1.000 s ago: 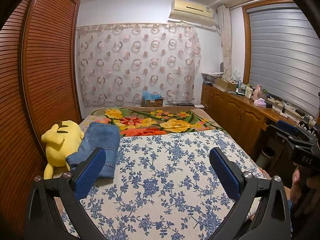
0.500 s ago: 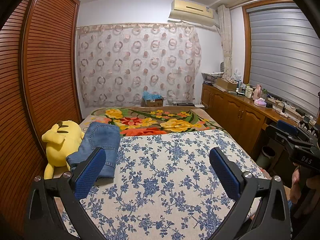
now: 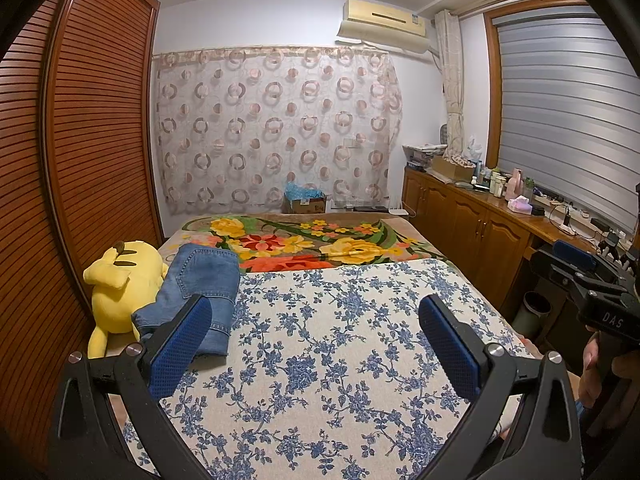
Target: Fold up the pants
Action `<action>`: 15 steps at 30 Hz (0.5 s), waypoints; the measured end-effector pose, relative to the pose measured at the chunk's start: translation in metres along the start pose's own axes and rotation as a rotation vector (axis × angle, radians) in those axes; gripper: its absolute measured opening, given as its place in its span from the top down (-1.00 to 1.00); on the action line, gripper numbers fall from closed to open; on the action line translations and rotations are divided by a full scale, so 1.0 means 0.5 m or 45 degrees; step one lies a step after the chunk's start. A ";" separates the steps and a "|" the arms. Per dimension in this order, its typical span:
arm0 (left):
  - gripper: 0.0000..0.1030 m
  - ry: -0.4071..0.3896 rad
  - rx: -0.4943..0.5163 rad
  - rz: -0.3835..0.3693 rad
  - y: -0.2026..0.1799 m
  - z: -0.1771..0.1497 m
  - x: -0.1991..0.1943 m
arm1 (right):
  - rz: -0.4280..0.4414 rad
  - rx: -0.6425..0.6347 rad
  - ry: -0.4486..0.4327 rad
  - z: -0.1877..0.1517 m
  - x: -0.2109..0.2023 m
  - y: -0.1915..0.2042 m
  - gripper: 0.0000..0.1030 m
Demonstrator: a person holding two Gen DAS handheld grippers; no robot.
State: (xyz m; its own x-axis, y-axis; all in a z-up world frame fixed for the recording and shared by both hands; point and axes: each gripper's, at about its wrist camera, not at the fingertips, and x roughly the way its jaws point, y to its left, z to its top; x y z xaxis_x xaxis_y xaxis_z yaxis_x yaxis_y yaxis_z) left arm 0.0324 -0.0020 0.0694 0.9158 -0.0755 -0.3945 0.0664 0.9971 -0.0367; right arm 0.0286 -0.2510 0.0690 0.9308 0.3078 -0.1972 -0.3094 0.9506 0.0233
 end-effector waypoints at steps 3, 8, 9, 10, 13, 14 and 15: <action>-1.00 -0.001 -0.001 0.000 0.000 0.000 0.000 | 0.001 -0.002 -0.001 0.000 0.000 0.000 -0.75; -1.00 -0.001 -0.002 0.000 0.002 0.000 0.001 | -0.001 -0.002 -0.002 -0.001 0.001 0.001 -0.75; -1.00 -0.001 0.000 0.001 0.002 0.000 0.001 | -0.002 -0.002 -0.002 0.000 0.001 0.001 -0.75; -1.00 -0.001 -0.001 0.001 0.002 0.000 0.000 | -0.001 -0.002 -0.002 -0.001 0.001 0.001 -0.75; -1.00 -0.001 -0.001 0.001 0.001 -0.001 0.000 | -0.001 -0.001 -0.001 -0.001 0.001 0.000 -0.75; -1.00 -0.001 -0.001 0.001 0.001 -0.001 0.000 | -0.001 -0.002 -0.002 -0.001 0.001 0.000 -0.75; -1.00 -0.001 -0.001 0.000 0.001 -0.001 0.000 | -0.002 -0.002 -0.002 0.000 0.001 0.000 -0.75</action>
State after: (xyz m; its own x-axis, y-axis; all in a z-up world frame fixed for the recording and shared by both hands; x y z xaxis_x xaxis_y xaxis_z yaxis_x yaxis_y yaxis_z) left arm 0.0322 -0.0013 0.0689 0.9163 -0.0752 -0.3935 0.0657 0.9971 -0.0375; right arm 0.0292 -0.2507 0.0687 0.9316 0.3063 -0.1957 -0.3082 0.9511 0.0215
